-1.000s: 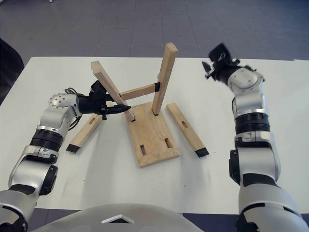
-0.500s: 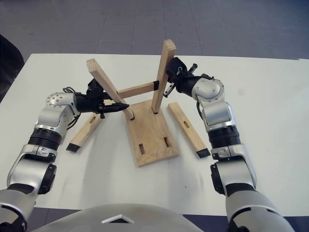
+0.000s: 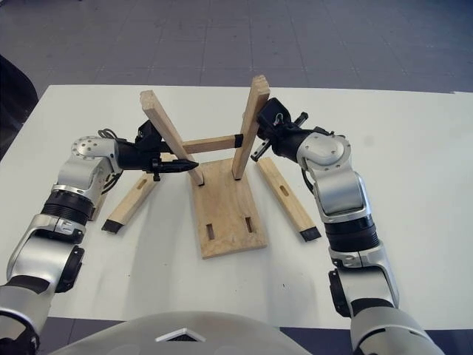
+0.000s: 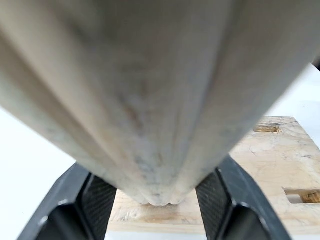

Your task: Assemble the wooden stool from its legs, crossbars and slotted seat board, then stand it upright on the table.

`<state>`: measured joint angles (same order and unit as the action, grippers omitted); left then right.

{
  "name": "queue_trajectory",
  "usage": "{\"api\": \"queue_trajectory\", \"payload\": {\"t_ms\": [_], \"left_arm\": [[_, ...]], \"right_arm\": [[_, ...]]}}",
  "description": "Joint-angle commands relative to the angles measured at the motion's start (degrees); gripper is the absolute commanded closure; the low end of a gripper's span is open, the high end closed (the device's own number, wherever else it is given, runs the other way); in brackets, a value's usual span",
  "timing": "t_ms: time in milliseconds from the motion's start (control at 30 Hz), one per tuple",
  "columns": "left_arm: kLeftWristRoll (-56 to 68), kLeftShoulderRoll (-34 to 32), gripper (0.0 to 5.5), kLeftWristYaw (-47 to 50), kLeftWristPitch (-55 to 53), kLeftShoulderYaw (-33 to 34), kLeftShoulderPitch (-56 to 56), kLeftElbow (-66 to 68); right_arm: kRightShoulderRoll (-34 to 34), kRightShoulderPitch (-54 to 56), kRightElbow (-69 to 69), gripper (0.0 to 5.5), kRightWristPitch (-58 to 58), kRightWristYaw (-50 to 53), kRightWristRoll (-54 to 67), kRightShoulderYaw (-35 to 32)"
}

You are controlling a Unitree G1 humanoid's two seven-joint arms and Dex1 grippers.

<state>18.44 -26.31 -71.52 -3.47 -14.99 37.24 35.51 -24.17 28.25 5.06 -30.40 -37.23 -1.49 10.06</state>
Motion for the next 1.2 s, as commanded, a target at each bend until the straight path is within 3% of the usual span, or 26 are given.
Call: {"api": "queue_trajectory", "payload": {"t_ms": [33, 200, 433, 533, 633, 667, 833, 1000, 1200], "left_arm": [[-20.6, 2.7, 3.45, 13.5, -1.4, -13.3, -3.9, 3.8], [-22.7, 2.5, 3.45, 18.5, -1.7, -16.4, -7.5, 2.5], [-18.9, 2.0, 3.45, 20.3, -3.0, -15.8, -7.3, 2.3], [-17.9, 1.7, 2.63, 19.8, -2.4, -15.2, -6.7, 2.3], [-19.1, 2.2, 2.25, 20.6, -0.5, -13.8, -6.2, 2.5], [-19.2, 2.3, 2.05, 20.8, -0.4, -13.4, -6.0, 2.2], [-18.6, -0.5, 2.05, 19.3, -6.4, -11.9, -8.0, -4.9], [-18.2, -3.4, 2.05, 23.3, -15.5, -8.2, -14.3, -17.2], [-10.8, 0.5, 2.05, 28.4, -26.5, 0.3, -21.0, -33.6]], "right_arm": [[5.3, 2.4, 0.0, 5.40, 0.8, -3.0, 3.6, 4.4], [4.7, 2.2, -10.4, 5.40, -0.2, 3.2, 2.7, -2.5], [3.6, 3.1, -19.2, 5.40, -1.6, 6.8, 2.3, -6.3], [2.0, 3.9, -25.0, 5.40, -1.2, 8.8, 2.0, -8.0], [1.1, 3.6, -26.3, 5.40, -1.0, 7.8, 1.8, -7.3], [1.0, 3.3, -26.0, 5.40, -1.0, 7.1, 1.8, -6.8], [-1.8, -1.5, -13.3, 5.40, -5.4, -1.6, 6.2, -5.3], [-9.4, -6.2, 0.4, 5.40, -10.4, -8.4, 8.0, -3.2], [-15.7, -13.6, 2.4, 5.40, -7.6, -14.5, 6.1, 3.8]]}}
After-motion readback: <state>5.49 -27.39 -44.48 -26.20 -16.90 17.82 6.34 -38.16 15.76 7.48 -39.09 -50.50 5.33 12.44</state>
